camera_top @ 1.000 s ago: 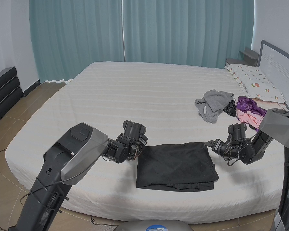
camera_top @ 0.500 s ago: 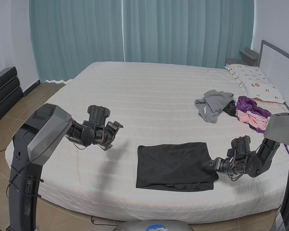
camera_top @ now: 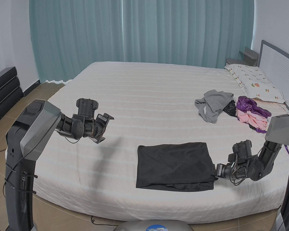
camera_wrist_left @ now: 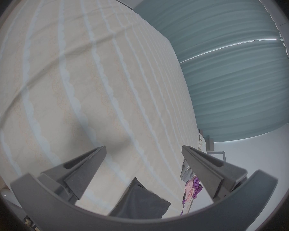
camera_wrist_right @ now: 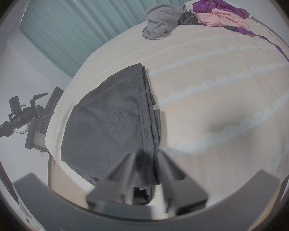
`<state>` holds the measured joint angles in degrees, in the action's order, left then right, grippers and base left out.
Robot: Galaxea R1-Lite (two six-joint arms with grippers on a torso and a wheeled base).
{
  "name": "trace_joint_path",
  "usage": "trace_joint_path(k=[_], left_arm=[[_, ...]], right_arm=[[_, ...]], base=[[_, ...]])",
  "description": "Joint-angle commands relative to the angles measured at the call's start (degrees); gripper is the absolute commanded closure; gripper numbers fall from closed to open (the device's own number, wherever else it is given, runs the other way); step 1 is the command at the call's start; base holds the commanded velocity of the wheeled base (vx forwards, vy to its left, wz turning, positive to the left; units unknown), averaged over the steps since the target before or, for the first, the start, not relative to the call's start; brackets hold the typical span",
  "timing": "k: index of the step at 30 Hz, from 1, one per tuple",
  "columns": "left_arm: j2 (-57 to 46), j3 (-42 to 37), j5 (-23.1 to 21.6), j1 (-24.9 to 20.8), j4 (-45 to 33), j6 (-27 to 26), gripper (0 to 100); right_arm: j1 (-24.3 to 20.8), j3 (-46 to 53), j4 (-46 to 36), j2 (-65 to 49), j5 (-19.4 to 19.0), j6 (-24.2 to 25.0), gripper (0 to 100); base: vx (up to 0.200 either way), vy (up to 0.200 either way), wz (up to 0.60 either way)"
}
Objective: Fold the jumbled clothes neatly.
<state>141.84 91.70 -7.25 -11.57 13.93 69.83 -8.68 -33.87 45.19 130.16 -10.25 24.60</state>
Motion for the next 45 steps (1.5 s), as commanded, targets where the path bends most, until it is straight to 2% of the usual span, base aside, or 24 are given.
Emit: trace_joint_path(k=[1,15,19,20,25,29,33,36,40,45], left_arm=[[-0.07,0.41,-0.04,-0.12,-0.14,0.05,0],[0.9,0.94,-0.04,-0.21,-0.4,-0.04,0],[1.07,0.94,0.05,-0.3,-0.4,-0.04,0],[1.07,0.85,-0.04,-0.3,-0.4,-0.04,0],[1.16,0.85,0.05,-0.38,-0.4,-0.13,0],[1.16,0.85,0.05,-0.38,-0.4,-0.04,0],[1.16,0.5,0.05,-0.56,-0.49,-0.04,0],[1.07,0.24,-0.04,-0.65,-0.49,-0.04,0],[1.07,0.15,0.05,-0.65,-0.49,-0.04,0],[1.07,0.06,0.22,-0.65,-0.49,-0.13,0]], right_arm=[[0.24,0.64,-0.01,-0.7,0.06,-0.08,100],[1.3,4.33,0.42,-3.6,-0.03,-1.05,100],[1.3,5.13,-0.01,-3.6,-0.03,-2.72,100],[1.3,5.48,0.07,-3.6,-0.03,-3.42,0],[1.56,3.89,0.69,-3.6,-0.38,-3.51,0],[1.91,-2.52,0.6,-1.66,-0.56,-1.66,0],[1.47,-14.21,0.69,4.93,0.06,9.33,0],[1.82,-20.71,0.16,7.83,0.23,13.98,0],[1.91,-25.64,0.69,10.82,0.94,16.0,0],[1.56,-31.79,-0.63,14.33,4.45,16.62,0]], base=[[0.0,0.0,0.0],[0.0,0.0,0.0],[0.0,0.0,0.0],[0.0,0.0,0.0],[0.0,0.0,0.0],[0.0,0.0,0.0],[0.0,0.0,0.0],[0.0,0.0,0.0],[0.0,0.0,0.0],[0.0,0.0,0.0]])
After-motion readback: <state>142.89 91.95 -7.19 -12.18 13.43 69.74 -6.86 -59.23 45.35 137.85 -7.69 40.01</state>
